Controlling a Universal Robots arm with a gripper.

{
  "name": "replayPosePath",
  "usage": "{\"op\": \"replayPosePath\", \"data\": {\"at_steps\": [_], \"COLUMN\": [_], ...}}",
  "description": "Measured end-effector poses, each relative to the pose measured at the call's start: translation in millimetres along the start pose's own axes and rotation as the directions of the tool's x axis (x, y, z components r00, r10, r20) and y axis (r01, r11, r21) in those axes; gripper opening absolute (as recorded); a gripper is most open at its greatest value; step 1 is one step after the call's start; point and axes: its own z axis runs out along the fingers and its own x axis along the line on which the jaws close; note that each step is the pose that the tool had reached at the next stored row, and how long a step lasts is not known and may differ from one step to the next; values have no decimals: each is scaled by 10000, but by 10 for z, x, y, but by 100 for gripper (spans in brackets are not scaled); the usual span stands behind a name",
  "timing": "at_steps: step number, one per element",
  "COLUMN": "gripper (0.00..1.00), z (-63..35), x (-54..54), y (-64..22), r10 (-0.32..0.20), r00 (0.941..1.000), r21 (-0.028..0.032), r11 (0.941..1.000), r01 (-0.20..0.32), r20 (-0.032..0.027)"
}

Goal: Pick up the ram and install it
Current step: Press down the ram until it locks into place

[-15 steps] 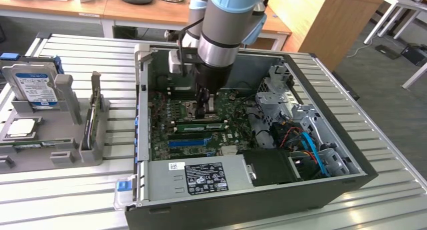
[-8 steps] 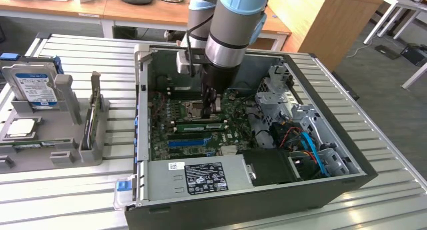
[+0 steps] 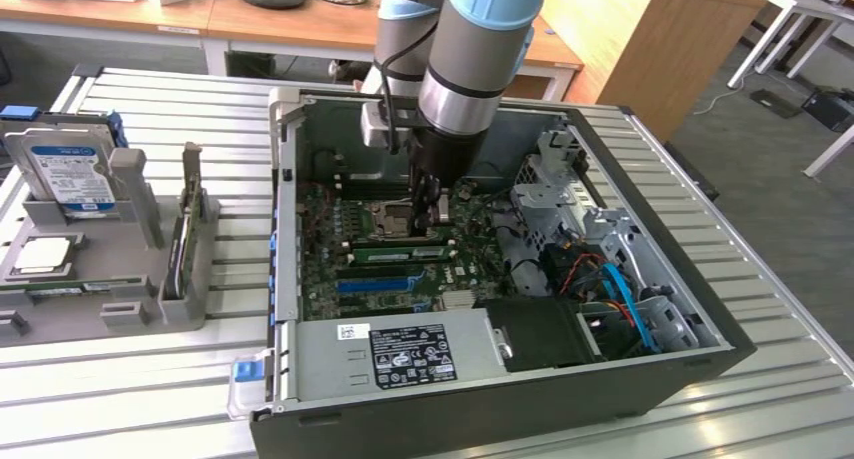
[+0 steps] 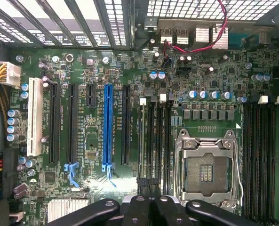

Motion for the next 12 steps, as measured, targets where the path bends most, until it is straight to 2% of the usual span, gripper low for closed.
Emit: {"op": "replayPosePath", "data": {"at_steps": [12], "gripper": [11], "z": [0], "x": [0], "y": [0], "r10": [65], "r00": [10000], "r21": [1], "r11": [10000], "r01": [-65], "r20": [2]}}
